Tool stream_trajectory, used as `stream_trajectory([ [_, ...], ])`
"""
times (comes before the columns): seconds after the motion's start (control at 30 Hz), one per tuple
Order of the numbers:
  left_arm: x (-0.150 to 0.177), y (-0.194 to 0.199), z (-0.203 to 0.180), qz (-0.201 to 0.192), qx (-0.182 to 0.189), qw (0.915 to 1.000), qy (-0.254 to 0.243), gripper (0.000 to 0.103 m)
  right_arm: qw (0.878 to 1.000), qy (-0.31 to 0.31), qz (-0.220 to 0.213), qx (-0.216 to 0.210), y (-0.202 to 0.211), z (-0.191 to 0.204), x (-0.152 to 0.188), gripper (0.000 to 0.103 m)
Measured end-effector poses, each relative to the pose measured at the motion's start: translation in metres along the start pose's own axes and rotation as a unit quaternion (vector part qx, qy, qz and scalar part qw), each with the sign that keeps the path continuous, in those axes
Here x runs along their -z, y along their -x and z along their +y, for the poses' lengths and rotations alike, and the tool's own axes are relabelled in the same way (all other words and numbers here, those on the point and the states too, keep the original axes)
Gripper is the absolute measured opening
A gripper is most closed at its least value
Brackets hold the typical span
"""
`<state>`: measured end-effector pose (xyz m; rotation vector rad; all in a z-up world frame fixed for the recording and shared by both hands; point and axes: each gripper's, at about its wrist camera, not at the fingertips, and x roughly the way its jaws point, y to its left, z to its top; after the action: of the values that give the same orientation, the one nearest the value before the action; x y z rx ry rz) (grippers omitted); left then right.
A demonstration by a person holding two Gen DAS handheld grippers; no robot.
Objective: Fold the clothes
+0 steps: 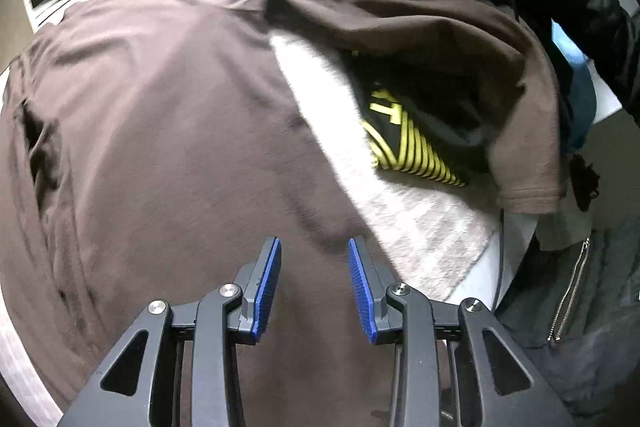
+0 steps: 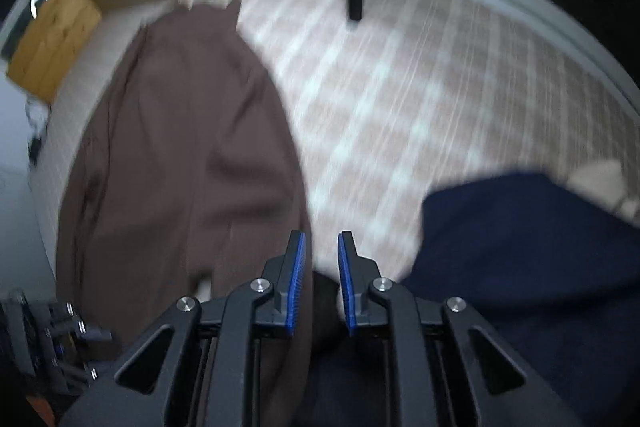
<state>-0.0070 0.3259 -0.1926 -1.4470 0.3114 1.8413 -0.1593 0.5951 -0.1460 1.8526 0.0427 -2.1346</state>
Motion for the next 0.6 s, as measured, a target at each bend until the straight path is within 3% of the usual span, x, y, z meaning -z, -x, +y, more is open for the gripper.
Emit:
stream_trajectory([
  [0.17, -0.004, -0.005, -0.020, -0.003, 0.013, 0.9994, -0.031, 0.032, 0.998, 0.029, 0.047, 0.014, 0.008, 0.030, 0.043, 0.030],
  [0.4, 0.000, -0.001, -0.028, -0.011, 0.035, 0.9979, -0.054, 0.032, 0.999, 0.012, -0.013, 0.044, 0.078, 0.070, 0.135, 0.030],
  [0.6, -0.007, -0.001, -0.035, -0.016, 0.051, 0.9953, -0.081, 0.032, 0.995, 0.008, 0.011, 0.096, 0.079, 0.108, 0.193, 0.034],
])
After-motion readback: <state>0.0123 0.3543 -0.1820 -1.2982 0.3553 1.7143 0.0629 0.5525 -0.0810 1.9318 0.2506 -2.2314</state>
